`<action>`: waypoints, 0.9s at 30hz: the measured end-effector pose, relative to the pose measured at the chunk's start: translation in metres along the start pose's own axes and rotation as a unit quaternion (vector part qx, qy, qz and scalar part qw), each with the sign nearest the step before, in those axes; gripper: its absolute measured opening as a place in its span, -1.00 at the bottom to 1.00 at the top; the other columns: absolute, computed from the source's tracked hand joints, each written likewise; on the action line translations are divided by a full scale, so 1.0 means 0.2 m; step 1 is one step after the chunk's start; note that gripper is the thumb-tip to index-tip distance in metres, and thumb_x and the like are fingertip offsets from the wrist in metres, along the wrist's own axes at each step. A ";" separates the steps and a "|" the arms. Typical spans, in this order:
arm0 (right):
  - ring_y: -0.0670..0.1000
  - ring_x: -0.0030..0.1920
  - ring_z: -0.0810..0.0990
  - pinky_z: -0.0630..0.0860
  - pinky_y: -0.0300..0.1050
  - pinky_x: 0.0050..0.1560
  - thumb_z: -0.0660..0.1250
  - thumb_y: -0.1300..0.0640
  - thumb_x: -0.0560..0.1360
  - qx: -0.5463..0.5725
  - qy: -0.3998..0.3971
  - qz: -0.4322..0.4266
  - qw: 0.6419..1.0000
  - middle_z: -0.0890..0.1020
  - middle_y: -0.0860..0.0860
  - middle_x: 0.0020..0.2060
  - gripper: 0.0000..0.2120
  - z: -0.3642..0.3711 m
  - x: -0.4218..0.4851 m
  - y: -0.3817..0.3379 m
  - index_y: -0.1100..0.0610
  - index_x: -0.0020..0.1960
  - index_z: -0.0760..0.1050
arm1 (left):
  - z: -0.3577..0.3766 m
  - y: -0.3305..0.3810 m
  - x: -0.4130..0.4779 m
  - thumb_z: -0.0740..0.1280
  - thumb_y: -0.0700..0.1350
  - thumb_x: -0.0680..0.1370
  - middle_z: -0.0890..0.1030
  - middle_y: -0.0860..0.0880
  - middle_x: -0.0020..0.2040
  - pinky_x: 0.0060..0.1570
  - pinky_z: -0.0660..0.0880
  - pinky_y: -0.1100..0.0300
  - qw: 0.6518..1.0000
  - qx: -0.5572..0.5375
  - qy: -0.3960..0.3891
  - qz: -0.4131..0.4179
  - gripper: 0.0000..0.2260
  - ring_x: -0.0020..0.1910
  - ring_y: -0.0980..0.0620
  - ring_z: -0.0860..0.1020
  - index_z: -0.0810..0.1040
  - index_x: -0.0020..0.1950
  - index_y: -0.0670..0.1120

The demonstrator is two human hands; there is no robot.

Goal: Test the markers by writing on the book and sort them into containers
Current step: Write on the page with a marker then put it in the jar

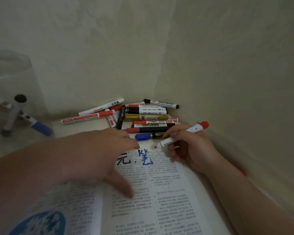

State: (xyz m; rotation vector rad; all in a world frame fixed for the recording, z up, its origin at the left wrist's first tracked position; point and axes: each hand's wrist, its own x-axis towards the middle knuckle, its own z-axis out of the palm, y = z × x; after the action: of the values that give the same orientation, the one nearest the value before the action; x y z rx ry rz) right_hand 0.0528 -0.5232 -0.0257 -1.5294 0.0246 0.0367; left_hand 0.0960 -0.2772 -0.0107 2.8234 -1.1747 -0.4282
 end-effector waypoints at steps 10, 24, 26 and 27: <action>0.03 -0.55 0.42 0.37 -0.19 -0.53 0.47 0.30 0.40 -0.180 -0.011 -0.015 0.984 0.51 0.10 -0.48 -0.91 -0.06 0.01 -0.01 0.16 -0.22 0.59 | 0.15 0.08 -0.01 0.09 0.62 0.35 0.25 0.30 0.42 0.31 0.16 0.26 0.980 -0.048 0.193 0.033 -0.13 0.35 0.24 0.22 0.07 0.56 0.23; -0.18 -0.50 0.48 0.37 -0.37 -0.47 0.46 0.34 0.46 -0.231 0.016 -0.014 0.973 0.54 -0.06 -0.50 -0.93 -0.01 0.00 -0.02 0.34 -0.15 0.58 | 0.17 0.04 0.02 0.20 0.60 0.31 0.24 0.37 0.39 0.21 0.08 0.31 0.978 -0.079 0.192 0.034 -0.12 0.22 0.38 0.13 0.10 0.53 0.27; -0.18 -0.51 0.46 0.35 -0.37 -0.48 0.45 0.35 0.47 -0.234 0.024 -0.012 0.972 0.52 -0.07 -0.51 -0.92 -0.02 0.01 -0.01 0.37 -0.13 0.57 | 0.17 0.04 0.02 0.16 0.62 0.30 0.22 0.38 0.38 0.22 0.08 0.31 0.980 -0.074 0.182 0.033 -0.13 0.21 0.39 0.11 0.09 0.52 0.28; -0.18 -0.52 0.45 0.35 -0.37 -0.49 0.45 0.35 0.47 -0.232 0.025 -0.012 0.972 0.51 -0.07 -0.52 -0.92 -0.02 0.01 -0.01 0.36 -0.13 0.56 | 0.16 0.04 0.02 0.16 0.62 0.29 0.22 0.38 0.38 0.22 0.08 0.30 0.981 -0.075 0.179 0.033 -0.12 0.20 0.40 0.10 0.09 0.52 0.28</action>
State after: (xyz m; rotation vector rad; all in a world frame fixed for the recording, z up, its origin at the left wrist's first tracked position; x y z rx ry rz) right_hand 0.0546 -0.5281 -0.0233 -1.9992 0.0391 -0.0167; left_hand 0.0841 -0.2839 -0.0415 2.5797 -1.1033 -0.0006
